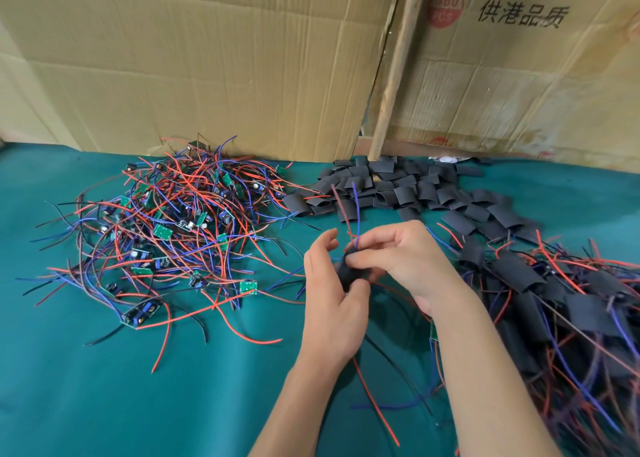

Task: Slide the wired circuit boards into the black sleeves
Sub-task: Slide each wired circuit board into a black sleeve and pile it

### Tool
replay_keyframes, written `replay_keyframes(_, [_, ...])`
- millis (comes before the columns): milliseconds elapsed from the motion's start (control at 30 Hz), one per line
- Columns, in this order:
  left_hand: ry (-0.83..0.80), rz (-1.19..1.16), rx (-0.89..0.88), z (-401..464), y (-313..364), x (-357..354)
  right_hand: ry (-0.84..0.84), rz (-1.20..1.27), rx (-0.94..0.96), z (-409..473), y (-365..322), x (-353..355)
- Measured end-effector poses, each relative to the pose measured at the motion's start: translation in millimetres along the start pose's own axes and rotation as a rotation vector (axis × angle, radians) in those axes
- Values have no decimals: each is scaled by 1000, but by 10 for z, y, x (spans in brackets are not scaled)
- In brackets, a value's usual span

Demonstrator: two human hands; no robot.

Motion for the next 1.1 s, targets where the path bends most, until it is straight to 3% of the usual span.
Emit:
replay_keyframes(267, [39,-143,44,44,-103,-17,270,217,27,61,-30,491])
replay_keyframes(433, [64,-200,66,75,-141,25,184,136,42,66,-53,399])
replay_keyframes(600, [58,-200,62,67,-138,11,251,31,86,67,-76,523])
replay_keyframes(1100, [68,-136,40,55,-121,17,72,0,-7,66,41,298])
Point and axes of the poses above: each hand's wrist, its own z-axis towards the middle knuckle, its own x-axis out of the back of the hand, y = z × x, the point moved 8 cm from there along z, towards the middle knuckle, and after that the axes turned 8 degrees about y, right-handed, at the moved point
